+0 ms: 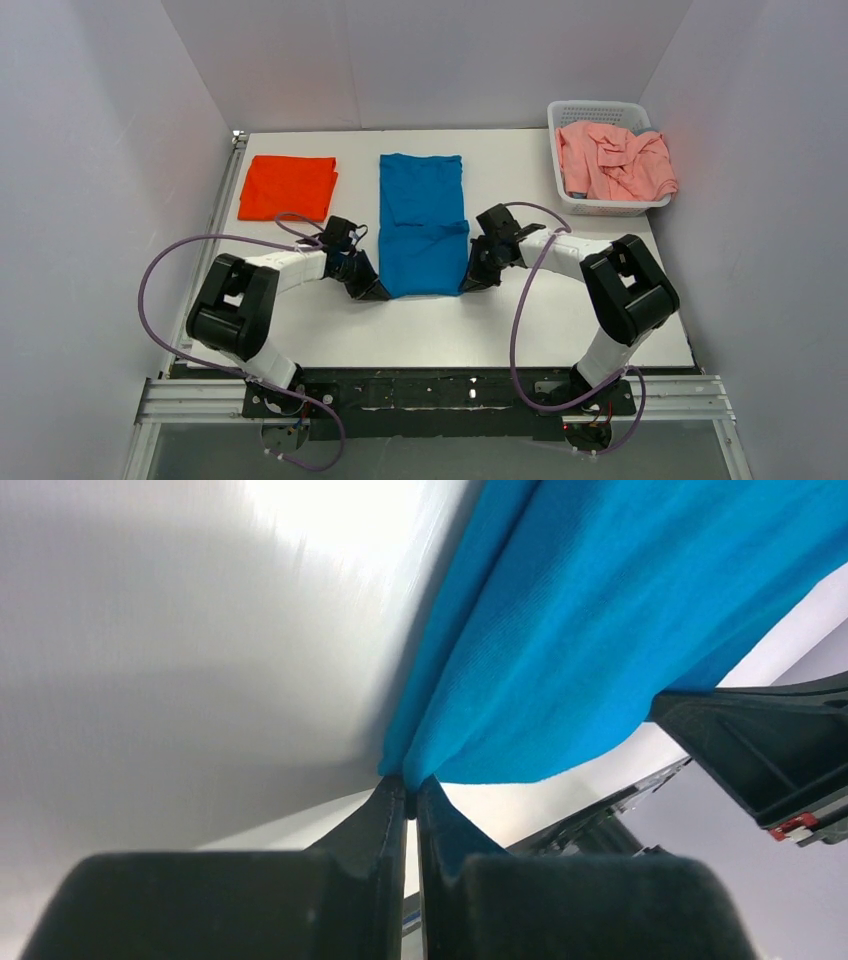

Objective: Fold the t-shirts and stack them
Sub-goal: Grab one side of the 2/3 rectangular tshirt with both arms, then fold the long partially folded tshirt into a neat square

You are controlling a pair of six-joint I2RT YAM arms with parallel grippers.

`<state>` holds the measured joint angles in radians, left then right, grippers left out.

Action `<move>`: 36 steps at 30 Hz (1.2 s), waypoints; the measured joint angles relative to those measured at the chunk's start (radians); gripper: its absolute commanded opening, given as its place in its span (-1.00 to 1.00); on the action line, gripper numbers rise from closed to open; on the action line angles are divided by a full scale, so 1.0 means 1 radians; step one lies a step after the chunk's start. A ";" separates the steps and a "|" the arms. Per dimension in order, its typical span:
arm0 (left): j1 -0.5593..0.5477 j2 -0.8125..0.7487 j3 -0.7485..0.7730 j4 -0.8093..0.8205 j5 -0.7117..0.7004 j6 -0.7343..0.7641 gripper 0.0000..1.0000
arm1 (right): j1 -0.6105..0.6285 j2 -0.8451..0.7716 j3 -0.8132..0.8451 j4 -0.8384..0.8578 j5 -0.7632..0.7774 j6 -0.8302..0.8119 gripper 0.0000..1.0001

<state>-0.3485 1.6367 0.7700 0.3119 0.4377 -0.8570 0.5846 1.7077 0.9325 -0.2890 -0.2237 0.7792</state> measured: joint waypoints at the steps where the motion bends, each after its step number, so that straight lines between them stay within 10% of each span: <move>1: -0.006 -0.018 -0.018 0.002 -0.006 -0.001 -1.00 | 0.001 -0.007 -0.006 -0.006 -0.008 -0.006 -0.97; 13: -0.209 -0.583 -0.371 -0.200 -0.117 -0.120 -1.00 | 0.188 -0.387 -0.212 -0.232 -0.103 0.006 -0.97; 21: -0.275 -1.022 -0.306 -0.484 -0.176 -0.168 -1.00 | 0.227 -0.575 -0.174 -0.366 -0.148 0.037 -0.97; 36: -0.254 -0.578 0.264 -0.576 -0.361 0.010 -1.00 | -0.023 -0.539 0.165 -0.495 -0.115 -0.095 -0.97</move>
<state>-0.6022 1.0584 1.0336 -0.2646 0.0765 -0.8474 0.5613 1.1687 1.0973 -0.7837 -0.3389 0.6842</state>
